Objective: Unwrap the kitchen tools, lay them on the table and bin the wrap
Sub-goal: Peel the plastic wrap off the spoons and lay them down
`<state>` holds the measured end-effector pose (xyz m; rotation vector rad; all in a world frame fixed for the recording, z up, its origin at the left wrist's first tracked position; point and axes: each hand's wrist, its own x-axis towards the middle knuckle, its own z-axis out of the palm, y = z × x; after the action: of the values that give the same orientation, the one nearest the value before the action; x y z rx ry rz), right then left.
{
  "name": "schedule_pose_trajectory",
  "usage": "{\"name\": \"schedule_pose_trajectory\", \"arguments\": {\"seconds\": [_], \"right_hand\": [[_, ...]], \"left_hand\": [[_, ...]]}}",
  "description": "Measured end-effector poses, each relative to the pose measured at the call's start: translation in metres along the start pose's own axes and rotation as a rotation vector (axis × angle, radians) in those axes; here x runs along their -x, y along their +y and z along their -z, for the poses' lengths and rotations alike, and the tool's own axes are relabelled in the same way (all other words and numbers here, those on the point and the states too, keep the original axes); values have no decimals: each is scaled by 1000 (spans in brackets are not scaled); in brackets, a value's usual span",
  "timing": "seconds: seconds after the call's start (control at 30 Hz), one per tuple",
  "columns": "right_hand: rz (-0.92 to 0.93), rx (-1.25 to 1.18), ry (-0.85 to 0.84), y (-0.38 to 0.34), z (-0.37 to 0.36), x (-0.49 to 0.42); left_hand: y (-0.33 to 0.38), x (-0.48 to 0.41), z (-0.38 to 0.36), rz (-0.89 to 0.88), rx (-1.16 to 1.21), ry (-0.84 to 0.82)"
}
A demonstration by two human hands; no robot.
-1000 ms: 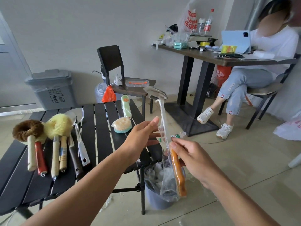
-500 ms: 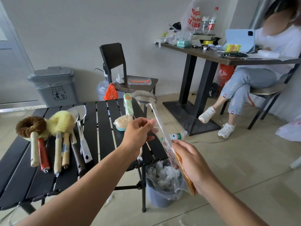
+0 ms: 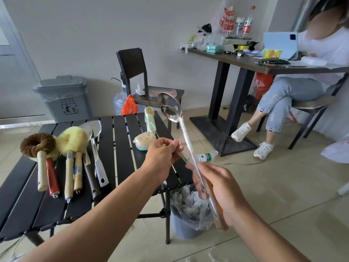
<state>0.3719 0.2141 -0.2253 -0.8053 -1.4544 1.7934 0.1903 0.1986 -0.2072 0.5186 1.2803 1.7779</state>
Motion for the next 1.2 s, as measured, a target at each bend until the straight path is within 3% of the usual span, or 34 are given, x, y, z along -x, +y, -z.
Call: {"name": "schedule_pose_trajectory", "arguments": {"seconds": [0.13, 0.3, 0.4, 0.5, 0.57, 0.77, 1.2], "right_hand": [[-2, -6, -25, -3, 2, 0], [63, 36, 1, 2, 2, -3], [85, 47, 53, 4, 8, -8], [111, 86, 124, 7, 14, -13], [121, 107, 153, 9, 18, -17], [132, 123, 215, 12, 26, -24], [142, 35, 151, 8, 15, -16]], "left_hand": [[0, 0, 0, 69, 53, -55], [-2, 11, -6, 52, -97, -78], [-6, 22, -9, 176, -213, -100], [-17, 38, -12, 273, -367, -300], [-27, 47, -15, 204, -430, -447], [-37, 54, -22, -22, -401, -318], [-26, 54, -25, 111, -182, -251]]}}
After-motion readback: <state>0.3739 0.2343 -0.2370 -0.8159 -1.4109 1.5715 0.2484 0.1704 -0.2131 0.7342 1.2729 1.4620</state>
